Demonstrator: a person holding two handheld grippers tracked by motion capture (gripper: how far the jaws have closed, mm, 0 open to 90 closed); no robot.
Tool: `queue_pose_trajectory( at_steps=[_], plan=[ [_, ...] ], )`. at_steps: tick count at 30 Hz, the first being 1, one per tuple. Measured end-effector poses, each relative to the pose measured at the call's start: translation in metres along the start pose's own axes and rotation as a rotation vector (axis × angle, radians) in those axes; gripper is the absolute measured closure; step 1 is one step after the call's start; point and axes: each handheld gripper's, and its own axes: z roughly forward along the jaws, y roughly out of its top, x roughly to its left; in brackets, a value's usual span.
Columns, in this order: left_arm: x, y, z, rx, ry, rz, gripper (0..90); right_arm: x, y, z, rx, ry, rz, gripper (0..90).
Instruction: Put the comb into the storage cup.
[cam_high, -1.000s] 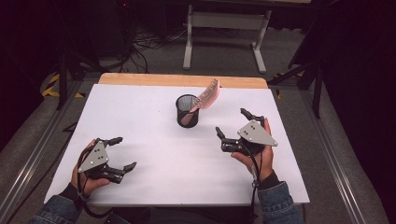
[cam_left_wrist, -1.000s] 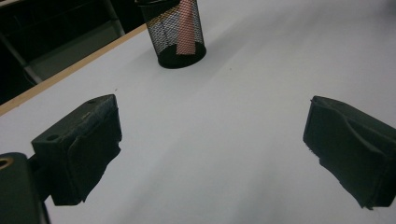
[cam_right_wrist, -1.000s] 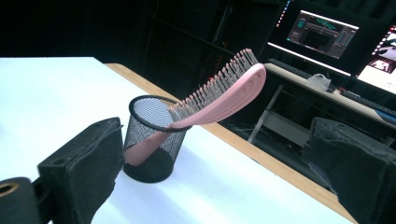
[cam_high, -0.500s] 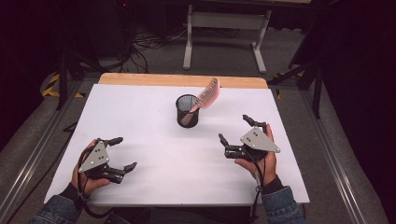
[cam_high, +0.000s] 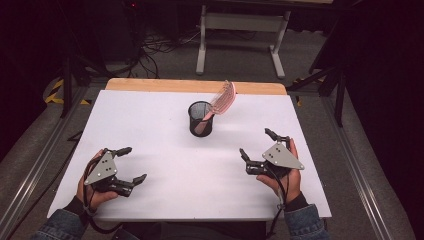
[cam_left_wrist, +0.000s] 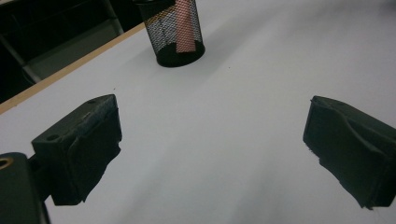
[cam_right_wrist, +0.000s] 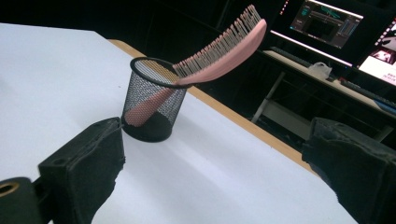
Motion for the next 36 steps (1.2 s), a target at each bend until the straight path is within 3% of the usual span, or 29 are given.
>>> queue_pose_trajectory(
  at_steps=[7,24,27,36],
  plan=[
    [0.000,0.000,0.001,0.002,-0.005,-0.001,5.3,-0.005,-0.010,-0.005,-0.001,0.009,0.028,5.4],
    [0.000,0.000,0.000,-0.001,-0.002,-0.001,5.3,-0.009,-0.034,-0.016,0.042,0.011,0.034,5.3],
    [0.000,0.000,0.000,-0.001,-0.002,0.000,5.3,-0.010,-0.042,-0.020,0.058,-0.014,0.031,5.2],
    [0.000,0.000,0.001,0.001,-0.001,-0.001,5.3,-0.016,-0.057,-0.027,0.086,-0.024,0.054,4.8]
  ],
)
